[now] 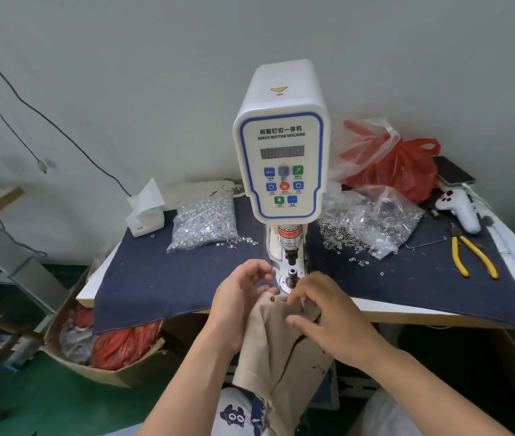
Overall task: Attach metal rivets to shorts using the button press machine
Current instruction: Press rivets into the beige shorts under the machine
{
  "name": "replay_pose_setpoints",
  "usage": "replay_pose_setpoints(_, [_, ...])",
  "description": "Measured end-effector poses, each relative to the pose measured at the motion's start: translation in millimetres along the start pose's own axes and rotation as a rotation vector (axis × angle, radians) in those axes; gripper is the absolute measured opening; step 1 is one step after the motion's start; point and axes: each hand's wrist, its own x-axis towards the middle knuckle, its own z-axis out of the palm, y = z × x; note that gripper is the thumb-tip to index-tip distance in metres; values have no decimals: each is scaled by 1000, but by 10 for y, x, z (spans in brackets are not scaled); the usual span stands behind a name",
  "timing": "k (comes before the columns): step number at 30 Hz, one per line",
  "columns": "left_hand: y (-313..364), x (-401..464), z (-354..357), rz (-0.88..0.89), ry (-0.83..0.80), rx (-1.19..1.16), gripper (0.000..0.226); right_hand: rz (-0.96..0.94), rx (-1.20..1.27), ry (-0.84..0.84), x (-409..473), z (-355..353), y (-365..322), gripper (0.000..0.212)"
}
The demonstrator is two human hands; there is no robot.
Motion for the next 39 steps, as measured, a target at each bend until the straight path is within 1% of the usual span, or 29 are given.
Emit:
replay_pose_setpoints(3, [1, -39, 36, 43, -27, -9, 16, 4, -35, 79, -12, 0, -44, 24])
replay_pose_setpoints(6, [-8, -97, 54, 87, -36, 82, 11, -24, -30, 24, -32, -24, -68, 22])
replay_pose_setpoints(7, [-6, -125, 44, 115, -35, 180, 10, -47, -19, 14, -40, -41, -71, 22])
replay_pose_setpoints(8, [-1, -161, 21, 167, -39, 337, 11, -73, -7, 17, -41, -63, -77, 20])
replay_pose_setpoints(10, [-9, -225, -32, 283, -107, 707, 12, -108, -8, 39, -40, -108, -80, 15])
replay_pose_setpoints(13, [-46, -264, -99, 417, -197, 1200, 3, -110, -62, 59, -40, -145, -75, 11])
replay_pose_setpoints(14, [-58, -269, -125, 464, -206, 1328, 7, -94, -56, 71, -43, -155, -70, 11])
replay_pose_setpoints(15, [-61, -268, -149, 493, -213, 1391, 11, -77, -34, 84, -49, -168, -69, 11])
replay_pose_setpoints(16, [-52, -273, -176, 497, -215, 1381, 13, -67, -3, 84, -54, -182, -66, 11])
replay_pose_setpoints(18, [-15, -279, -235, 440, -239, 1248, 15, -69, 82, 28, -57, -208, -54, 12])
replay_pose_setpoints(21, [26, -301, -234, 331, -333, 939, 14, -14, 302, -159, -31, -265, -44, 6])
replay_pose_setpoints(22, [29, -298, -209, 310, -356, 816, 15, 10, 340, -224, 0, -292, -49, 5])
replay_pose_setpoints(24, [25, -272, -163, 288, -392, 624, 22, 21, 277, -348, 80, -335, -42, 15])
replay_pose_setpoints(26, [4, -213, -136, 235, -372, 484, 27, 14, 149, -426, 172, -355, -3, 24])
replay_pose_setpoints(27, [-14, -175, -139, 190, -346, 398, 28, 9, 86, -428, 215, -369, 29, 25])
replay_pose_setpoints(29, [-50, -81, -171, 80, -264, 266, 23, 27, 36, -380, 283, -407, 116, 18])
replay_pose_setpoints(30, [-58, -30, -199, 65, -194, 332, 18, 59, 61, -364, 305, -427, 162, 15])
replay_pose_setpoints(31, [-71, 23, -241, 85, -127, 502, 17, 114, 120, -356, 316, -441, 217, 13])
replay_pose_setpoints(33, [-109, 121, -310, 117, -87, 822, 21, 245, 266, -319, 326, -434, 341, 11])
replay_pose_setpoints(34, [-131, 170, -332, 118, -81, 906, 23, 304, 321, -295, 336, -414, 400, 12])
replay_pose_setpoints(35, [-155, 224, -345, 110, -71, 942, 23, 353, 351, -273, 354, -384, 459, 14])
replay_pose_setpoints(37, [-199, 328, -356, 104, -39, 940, 25, 416, 382, -242, 407, -306, 549, 19])
replay_pose_setpoints(39, [-239, 445, -378, 123, -8, 919, 32, 458, 443, -195, 471, -234, 609, 19])
